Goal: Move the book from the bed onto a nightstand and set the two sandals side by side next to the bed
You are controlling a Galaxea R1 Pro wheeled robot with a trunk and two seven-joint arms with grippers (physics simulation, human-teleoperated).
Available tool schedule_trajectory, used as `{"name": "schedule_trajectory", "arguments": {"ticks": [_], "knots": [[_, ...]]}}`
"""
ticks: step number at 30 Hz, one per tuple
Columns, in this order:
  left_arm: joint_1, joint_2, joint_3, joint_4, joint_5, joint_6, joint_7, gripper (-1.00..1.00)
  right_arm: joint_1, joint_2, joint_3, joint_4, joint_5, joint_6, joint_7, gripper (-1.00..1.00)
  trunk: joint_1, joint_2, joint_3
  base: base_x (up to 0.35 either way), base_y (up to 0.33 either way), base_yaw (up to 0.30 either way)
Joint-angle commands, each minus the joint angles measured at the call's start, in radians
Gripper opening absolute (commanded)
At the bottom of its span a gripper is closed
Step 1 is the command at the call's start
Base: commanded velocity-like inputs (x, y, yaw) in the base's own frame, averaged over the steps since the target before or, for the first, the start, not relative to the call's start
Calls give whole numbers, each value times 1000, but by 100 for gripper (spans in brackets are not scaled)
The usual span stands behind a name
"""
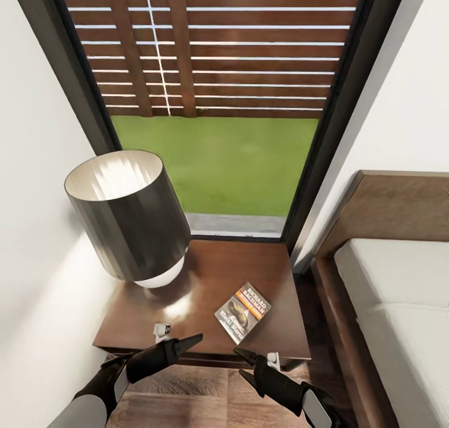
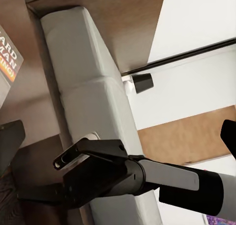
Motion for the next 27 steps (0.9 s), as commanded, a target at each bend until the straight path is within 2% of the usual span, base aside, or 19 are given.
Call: {"name": "schedule_trajectory", "arguments": {"ticks": [1, 4, 6, 7, 10, 15, 19, 27], "knots": [[0, -1, 8, -2, -10, 11, -6, 100, -1, 1, -4, 1, -2, 5, 1, 100, 0, 0, -1, 0, 0, 0], [-1, -1, 8, -2, -10, 8, 4, 100, -1, 1, -3, 1, -2, 3, 0, 100, 0, 0, -1, 0, 0, 0], [-1, -1, 8, -2, -10, 6, 44, 100, -1, 1, -3, 2, -2, 2, 0, 100, -4, 7, 2, 0, 0, 0], [0, -1, 8, -2, -10, 4, 88, 100, 0, 1, -2, 3, -1, 0, -1, 100, -8, 14, 6, 0, 0, 0], [0, -1, 8, -2, -10, 3, 117, 100, 0, 2, -3, 4, -1, 0, 0, 100, -19, 35, 15, 0, 0, 0], [-1, 5, 10, -1, -10, 2, 128, 100, 1, 2, -3, 6, 2, -1, 1, 100, -38, 70, 31, 0, 0, 0], [13, 34, 11, 0, -10, -3, 126, 100, 2, 2, -2, 34, 4, -2, 0, 100, -54, 98, 43, 0, 0, 0], [51, 50, 14, -3, -11, 1, 130, 100, 9, 8, -5, 75, -2, 4, 1, 100, -54, 98, 43, 0, 0, 0]]}}
